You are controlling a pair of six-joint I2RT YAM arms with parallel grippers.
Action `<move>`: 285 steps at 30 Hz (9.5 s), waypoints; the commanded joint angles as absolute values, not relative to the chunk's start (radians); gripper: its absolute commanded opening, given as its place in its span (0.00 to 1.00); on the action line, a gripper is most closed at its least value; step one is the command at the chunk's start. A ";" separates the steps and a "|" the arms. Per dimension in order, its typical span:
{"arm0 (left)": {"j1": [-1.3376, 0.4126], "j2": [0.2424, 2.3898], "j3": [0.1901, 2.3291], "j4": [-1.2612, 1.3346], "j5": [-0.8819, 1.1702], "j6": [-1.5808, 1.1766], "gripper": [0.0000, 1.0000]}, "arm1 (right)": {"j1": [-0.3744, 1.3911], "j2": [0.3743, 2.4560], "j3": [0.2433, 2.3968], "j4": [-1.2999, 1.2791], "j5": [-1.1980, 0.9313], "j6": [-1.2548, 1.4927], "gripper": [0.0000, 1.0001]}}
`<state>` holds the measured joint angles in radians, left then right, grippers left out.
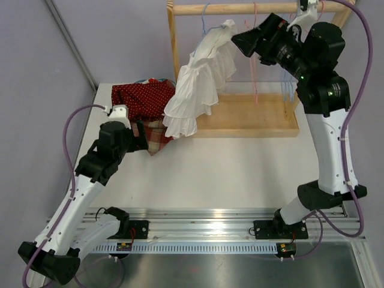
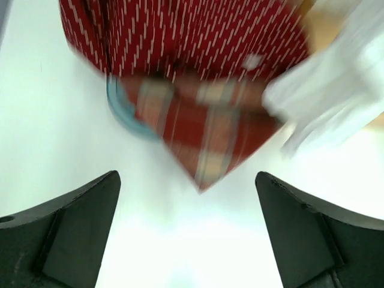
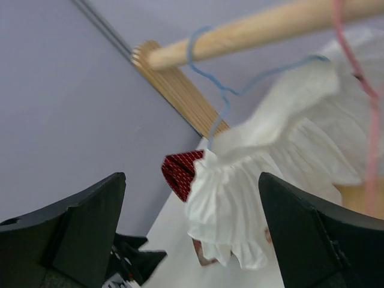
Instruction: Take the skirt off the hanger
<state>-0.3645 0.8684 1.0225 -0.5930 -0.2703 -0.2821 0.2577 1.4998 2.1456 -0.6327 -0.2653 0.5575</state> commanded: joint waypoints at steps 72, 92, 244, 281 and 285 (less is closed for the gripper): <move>-1.046 1.229 1.287 -0.054 0.051 -0.269 0.99 | 0.506 1.539 2.121 -0.479 -0.012 0.592 0.00; -1.129 1.344 1.384 -0.048 -0.503 -0.138 0.46 | 0.505 1.414 2.053 -0.508 -0.078 0.721 0.00; -1.726 1.351 1.254 0.083 -0.371 -0.299 0.00 | 0.531 1.382 1.868 -0.355 0.478 0.445 0.00; -1.033 0.904 1.276 -0.207 -0.401 0.025 0.98 | 0.532 0.927 1.635 -0.552 -0.382 0.262 0.00; -0.896 0.879 1.255 -0.239 -0.116 0.015 0.99 | 0.532 0.884 1.684 -0.655 -0.425 0.268 0.00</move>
<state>-0.9588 0.8955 1.2449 -0.2115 -0.4118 0.0113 0.5308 0.9215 1.6184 -0.6144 -0.3622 0.2924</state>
